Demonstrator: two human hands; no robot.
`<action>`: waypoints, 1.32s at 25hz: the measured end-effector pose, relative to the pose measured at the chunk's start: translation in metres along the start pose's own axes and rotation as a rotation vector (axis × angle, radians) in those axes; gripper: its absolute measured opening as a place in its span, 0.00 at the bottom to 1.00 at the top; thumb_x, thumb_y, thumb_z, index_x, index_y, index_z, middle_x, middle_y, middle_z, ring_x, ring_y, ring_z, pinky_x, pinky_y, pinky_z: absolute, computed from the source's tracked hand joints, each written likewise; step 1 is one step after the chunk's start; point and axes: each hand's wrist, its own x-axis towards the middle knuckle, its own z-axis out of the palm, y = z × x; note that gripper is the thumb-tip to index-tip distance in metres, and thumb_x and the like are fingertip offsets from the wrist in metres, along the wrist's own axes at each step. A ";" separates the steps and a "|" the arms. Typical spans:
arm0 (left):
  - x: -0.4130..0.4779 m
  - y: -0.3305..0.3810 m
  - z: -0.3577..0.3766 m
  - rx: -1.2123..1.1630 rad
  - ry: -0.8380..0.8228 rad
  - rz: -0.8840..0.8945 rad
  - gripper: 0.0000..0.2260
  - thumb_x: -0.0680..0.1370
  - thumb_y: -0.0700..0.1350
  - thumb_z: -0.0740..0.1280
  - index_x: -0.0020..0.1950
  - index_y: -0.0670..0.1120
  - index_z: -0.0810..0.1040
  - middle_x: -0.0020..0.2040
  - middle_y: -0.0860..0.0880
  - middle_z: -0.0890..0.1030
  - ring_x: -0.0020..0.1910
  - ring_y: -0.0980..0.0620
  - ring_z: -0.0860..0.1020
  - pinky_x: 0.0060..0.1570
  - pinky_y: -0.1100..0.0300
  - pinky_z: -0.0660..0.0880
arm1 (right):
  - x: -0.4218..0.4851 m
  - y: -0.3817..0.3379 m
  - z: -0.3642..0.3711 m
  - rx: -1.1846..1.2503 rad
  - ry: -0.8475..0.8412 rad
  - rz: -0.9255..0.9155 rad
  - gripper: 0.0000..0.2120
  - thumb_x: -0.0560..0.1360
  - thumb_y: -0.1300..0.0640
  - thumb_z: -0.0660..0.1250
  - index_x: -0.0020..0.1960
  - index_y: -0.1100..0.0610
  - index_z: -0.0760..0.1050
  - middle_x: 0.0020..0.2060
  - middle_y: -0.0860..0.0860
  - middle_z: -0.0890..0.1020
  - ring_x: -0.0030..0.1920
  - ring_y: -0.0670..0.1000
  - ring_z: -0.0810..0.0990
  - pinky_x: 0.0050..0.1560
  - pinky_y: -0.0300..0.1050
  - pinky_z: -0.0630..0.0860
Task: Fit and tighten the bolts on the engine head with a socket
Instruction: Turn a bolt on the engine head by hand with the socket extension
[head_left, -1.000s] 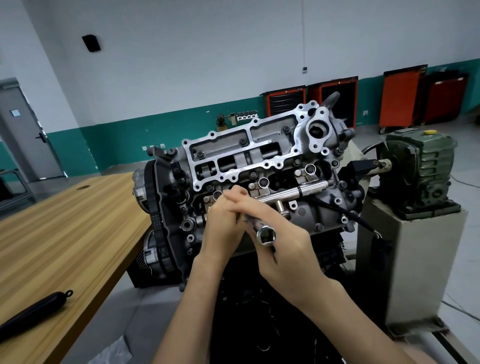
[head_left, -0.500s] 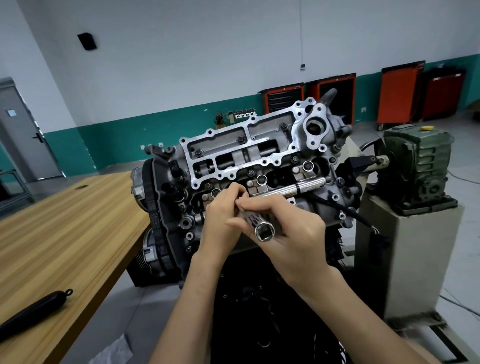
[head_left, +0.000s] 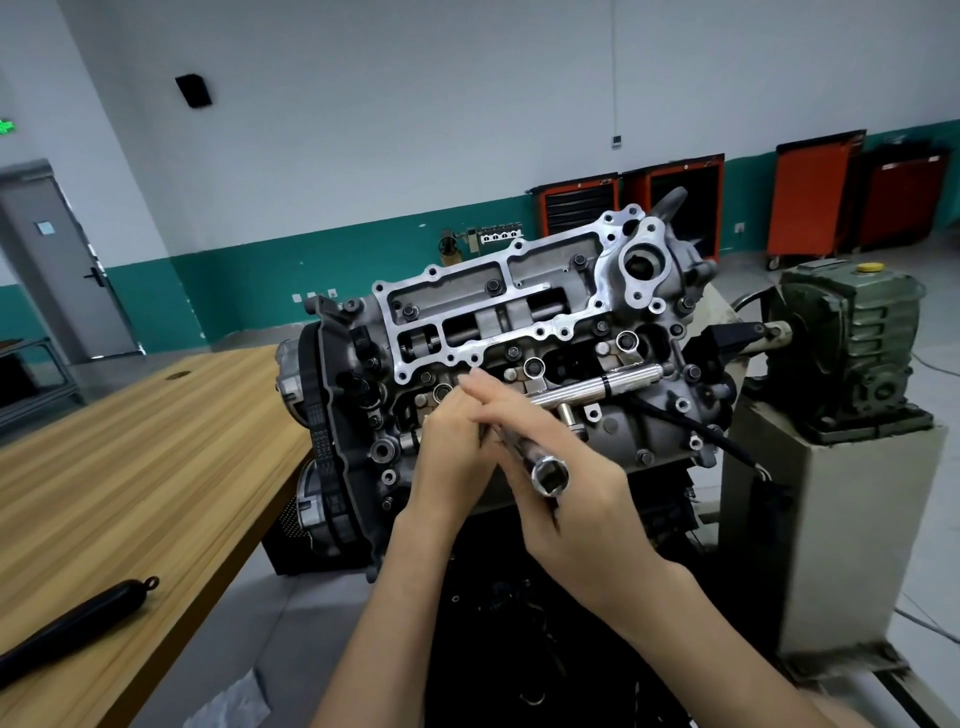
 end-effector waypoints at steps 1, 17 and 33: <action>0.000 -0.001 0.000 -0.007 0.002 -0.020 0.07 0.76 0.37 0.62 0.40 0.47 0.69 0.33 0.49 0.71 0.35 0.45 0.72 0.36 0.46 0.73 | 0.001 -0.001 0.000 -0.007 -0.033 -0.021 0.14 0.73 0.76 0.65 0.57 0.68 0.77 0.57 0.58 0.81 0.60 0.50 0.79 0.62 0.41 0.74; 0.000 0.000 0.006 0.178 0.048 0.045 0.07 0.74 0.36 0.63 0.42 0.47 0.70 0.35 0.58 0.71 0.38 0.56 0.72 0.36 0.70 0.67 | 0.004 0.005 -0.012 -0.033 0.048 -0.011 0.12 0.73 0.72 0.69 0.56 0.68 0.78 0.55 0.56 0.82 0.58 0.48 0.80 0.59 0.42 0.76; 0.000 -0.008 0.014 0.143 0.120 0.042 0.04 0.73 0.41 0.63 0.46 0.49 0.71 0.39 0.55 0.75 0.40 0.57 0.72 0.39 0.64 0.67 | 0.006 0.011 -0.015 -0.118 0.135 0.007 0.13 0.69 0.71 0.74 0.52 0.63 0.81 0.41 0.54 0.85 0.39 0.49 0.82 0.42 0.35 0.77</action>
